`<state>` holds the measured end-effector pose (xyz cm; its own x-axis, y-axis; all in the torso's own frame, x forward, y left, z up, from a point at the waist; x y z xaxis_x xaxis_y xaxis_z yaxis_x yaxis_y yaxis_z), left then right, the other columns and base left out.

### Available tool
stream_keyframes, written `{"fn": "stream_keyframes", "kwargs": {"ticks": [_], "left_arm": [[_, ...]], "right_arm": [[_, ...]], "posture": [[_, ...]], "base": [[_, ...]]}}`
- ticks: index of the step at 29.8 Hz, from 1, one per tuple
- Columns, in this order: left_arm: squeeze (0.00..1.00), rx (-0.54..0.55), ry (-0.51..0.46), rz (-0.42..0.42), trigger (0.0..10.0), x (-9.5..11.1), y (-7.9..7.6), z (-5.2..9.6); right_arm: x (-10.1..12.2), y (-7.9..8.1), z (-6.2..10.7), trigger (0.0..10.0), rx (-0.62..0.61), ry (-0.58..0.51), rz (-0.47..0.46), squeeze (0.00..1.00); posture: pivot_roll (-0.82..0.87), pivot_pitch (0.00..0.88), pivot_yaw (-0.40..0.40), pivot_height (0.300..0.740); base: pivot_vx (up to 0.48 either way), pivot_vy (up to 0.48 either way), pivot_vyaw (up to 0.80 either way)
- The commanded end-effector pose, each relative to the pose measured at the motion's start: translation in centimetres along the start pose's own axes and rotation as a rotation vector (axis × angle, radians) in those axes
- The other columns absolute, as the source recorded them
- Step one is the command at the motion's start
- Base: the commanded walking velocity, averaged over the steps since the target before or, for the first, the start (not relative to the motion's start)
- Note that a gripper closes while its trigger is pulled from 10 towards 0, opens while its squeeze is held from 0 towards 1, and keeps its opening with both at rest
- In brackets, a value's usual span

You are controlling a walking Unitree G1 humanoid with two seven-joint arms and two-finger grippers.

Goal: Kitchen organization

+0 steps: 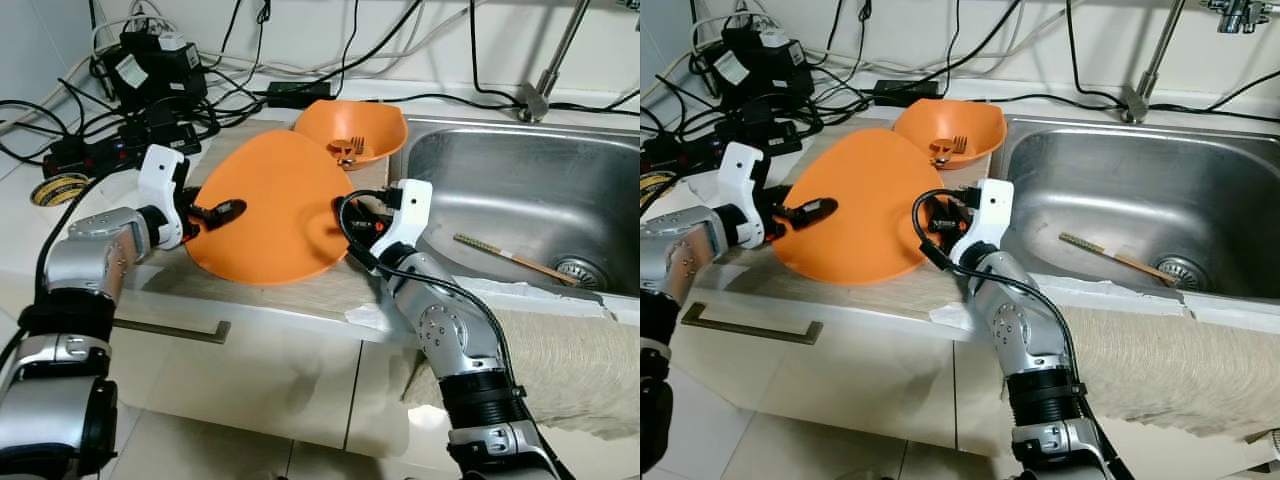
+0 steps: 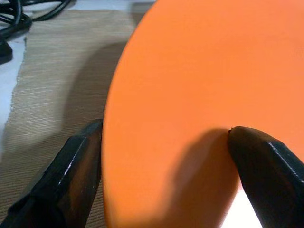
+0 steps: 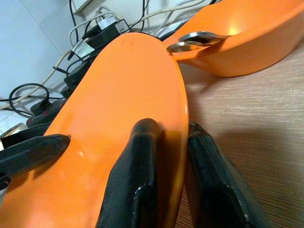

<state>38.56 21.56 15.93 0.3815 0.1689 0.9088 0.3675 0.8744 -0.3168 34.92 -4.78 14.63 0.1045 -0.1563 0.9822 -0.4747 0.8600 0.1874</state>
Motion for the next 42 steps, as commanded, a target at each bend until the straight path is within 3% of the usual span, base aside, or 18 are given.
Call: {"fn": "stream_keyframes", "kwargs": {"ticks": [1, 5, 6, 13, 20, 26, 33, 38, 42], "left_arm": [[0.00, 0.034, 0.011, -0.005, 10.0, -0.5, 0.0, -0.2], [0.00, 0.044, -0.021, -0.042, 10.0, -0.3, -0.2, -0.3], [0.00, 0.087, -0.078, -0.073, 10.0, 0.0, -0.1, -0.3], [0.00, 0.171, -0.254, -0.086, 10.0, 1.0, -0.3, -0.3], [0.00, 0.229, -0.326, -0.087, 10.0, 0.9, -0.4, -0.1], [0.00, 0.248, -0.441, -0.114, 10.0, 1.7, -1.3, 0.8], [0.00, 0.226, -0.460, -0.075, 10.0, 1.0, -3.0, 1.5], [0.00, 0.249, -0.506, -0.052, 10.0, 0.9, -4.0, 2.9], [0.00, 0.287, -0.548, -0.037, 10.0, 1.3, -3.8, 3.8]], "right_arm": [[-2.2, 1.6, 0.1, 0.0, 0.082, 0.096, 0.055, 0.00], [-2.0, 1.8, 0.2, 0.0, 0.099, 0.081, 0.078, 0.00], [-1.6, 2.0, 0.1, 0.0, 0.104, 0.059, 0.114, 0.00], [-1.0, 2.2, 0.0, 0.0, 0.106, 0.021, 0.167, 0.00], [-1.2, 2.3, 0.2, 0.0, 0.111, 0.015, 0.171, 0.00], [-1.5, 2.1, 0.3, 0.0, 0.098, 0.014, 0.195, 0.00], [-1.6, 1.9, 0.4, 0.0, 0.084, 0.012, 0.216, 0.00], [-1.8, 1.6, 0.6, 0.0, 0.072, 0.009, 0.228, 0.00], [-1.6, 1.1, 0.7, 0.0, 0.051, -0.002, 0.246, 0.00]], "posture": [[0.02, 0.000, 0.042, 0.736], [0.02, 0.000, 0.042, 0.736], [0.02, 0.000, 0.043, 0.736], [0.02, 0.000, 0.045, 0.736], [0.02, 0.000, 0.045, 0.736], [0.02, 0.000, 0.049, 0.736], [0.02, 0.000, 0.056, 0.736], [0.03, 0.000, 0.062, 0.736], [0.04, 0.000, 0.064, 0.736]], "base": [[0.000, 0.000, 0.00], [0.000, 0.000, 0.00], [0.000, 0.000, 0.00], [0.000, 0.000, 0.00], [0.000, 0.000, 0.00], [0.000, 0.000, 0.00], [0.000, 0.000, 0.00], [0.000, 0.000, 0.00], [0.000, 0.000, 0.00]]}}
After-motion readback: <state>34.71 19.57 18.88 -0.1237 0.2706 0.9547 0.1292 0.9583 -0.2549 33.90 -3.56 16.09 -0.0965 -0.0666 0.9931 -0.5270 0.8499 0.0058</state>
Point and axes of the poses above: a point about 5 cm out from each wrist's last joint towards the gripper, its own z axis pointing back from the gripper into the wrist, its own x axis along the axis of the wrist's last joint, y = z × x, the point moved 3 cm from there along -z, pointing out of the wrist towards the gripper, and after that the axes turned 15 degrees about z, right-handed, at the moved point
